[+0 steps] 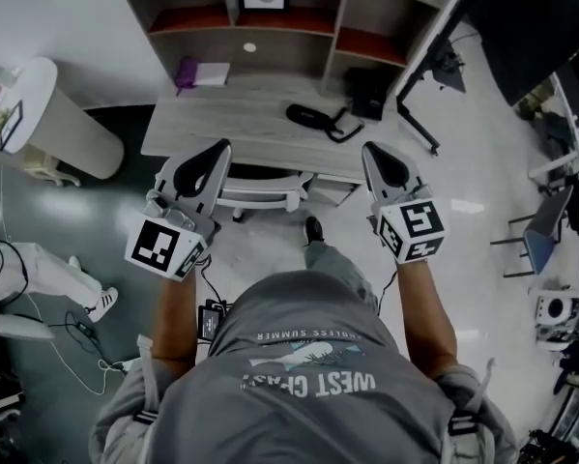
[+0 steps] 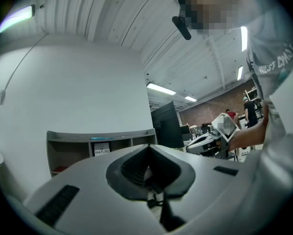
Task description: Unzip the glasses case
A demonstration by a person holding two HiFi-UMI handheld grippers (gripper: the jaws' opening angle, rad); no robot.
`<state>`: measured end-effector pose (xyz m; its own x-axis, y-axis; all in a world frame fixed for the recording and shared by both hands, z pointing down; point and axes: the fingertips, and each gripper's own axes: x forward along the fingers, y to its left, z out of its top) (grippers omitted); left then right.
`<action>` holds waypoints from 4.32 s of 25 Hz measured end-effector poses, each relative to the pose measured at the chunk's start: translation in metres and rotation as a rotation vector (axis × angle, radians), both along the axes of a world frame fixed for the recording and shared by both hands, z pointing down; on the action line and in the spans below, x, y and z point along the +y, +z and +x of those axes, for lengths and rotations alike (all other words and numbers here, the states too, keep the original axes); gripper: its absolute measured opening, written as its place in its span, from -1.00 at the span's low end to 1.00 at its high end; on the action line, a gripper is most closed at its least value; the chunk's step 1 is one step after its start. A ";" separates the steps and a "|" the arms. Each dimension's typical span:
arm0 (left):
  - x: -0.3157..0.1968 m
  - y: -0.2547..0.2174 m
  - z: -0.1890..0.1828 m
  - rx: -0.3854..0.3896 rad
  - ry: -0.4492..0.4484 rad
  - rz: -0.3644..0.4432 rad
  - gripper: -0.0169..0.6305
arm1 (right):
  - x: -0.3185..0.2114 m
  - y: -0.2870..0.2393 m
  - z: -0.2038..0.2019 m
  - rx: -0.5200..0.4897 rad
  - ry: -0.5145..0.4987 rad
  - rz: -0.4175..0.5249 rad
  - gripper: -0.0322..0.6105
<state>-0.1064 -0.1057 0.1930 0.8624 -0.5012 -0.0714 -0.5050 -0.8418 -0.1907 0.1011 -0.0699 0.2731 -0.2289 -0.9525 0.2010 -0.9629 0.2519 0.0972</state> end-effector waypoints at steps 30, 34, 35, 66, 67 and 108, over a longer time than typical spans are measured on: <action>-0.150 0.107 0.027 -0.100 -0.240 -0.280 -0.95 | -0.239 0.297 0.036 0.786 -0.489 -0.224 -0.85; -0.156 0.121 0.026 -0.114 -0.268 -0.316 -0.95 | -0.251 0.336 0.040 0.837 -0.543 -0.253 -0.83; -0.157 0.124 0.027 -0.117 -0.273 -0.324 -0.95 | -0.254 0.344 0.041 0.852 -0.556 -0.258 -0.81; -0.186 0.195 0.029 -0.148 -0.329 -0.487 -0.95 | -0.348 0.454 0.080 0.613 -0.517 -0.413 -0.02; -0.185 0.196 0.029 -0.148 -0.329 -0.488 -0.95 | -0.348 0.454 0.080 0.574 -0.500 -0.423 -0.04; -0.150 0.193 0.059 1.410 0.453 -1.147 -0.67 | -0.112 0.106 -0.044 -0.250 -0.976 -0.286 -0.12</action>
